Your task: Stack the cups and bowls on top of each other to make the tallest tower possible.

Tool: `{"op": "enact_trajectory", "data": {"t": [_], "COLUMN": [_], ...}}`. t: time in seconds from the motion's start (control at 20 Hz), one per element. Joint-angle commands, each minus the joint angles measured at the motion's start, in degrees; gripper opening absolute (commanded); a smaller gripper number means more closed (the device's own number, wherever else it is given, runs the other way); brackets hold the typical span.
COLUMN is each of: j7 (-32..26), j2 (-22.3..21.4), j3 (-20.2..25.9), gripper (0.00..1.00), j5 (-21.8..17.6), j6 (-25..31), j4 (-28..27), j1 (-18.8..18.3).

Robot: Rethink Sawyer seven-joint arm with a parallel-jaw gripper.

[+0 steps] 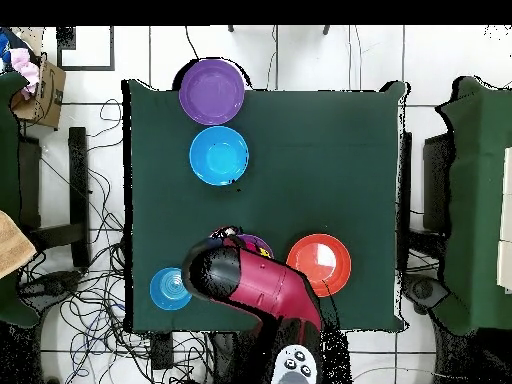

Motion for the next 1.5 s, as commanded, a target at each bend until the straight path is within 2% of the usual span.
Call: {"op": "enact_trajectory", "data": {"t": [0.05,0.45,0.65,1.0,1.05,1.5], "j7": [2.7,1.2,0.6,1.0,1.1,1.2], "j2": [5.0,6.0,5.4,5.0,5.0,5.1], "j3": [3.3,4.0,5.1,5.3,5.3,5.2], "gripper": [0.0,0.0,0.0,0.0,1.0,1.0], "j5": [-3.1,-3.8,-3.8,-3.9,-3.9,-3.9], "j6": [1.8,0.1,-1.3,-1.1,-1.1,-0.5], "j4": [-3.2,-3.0,-0.9,0.3,0.3,0.2], "j1": [0.2,-1.6,-2.7,-2.9,-2.9,-2.6]}}
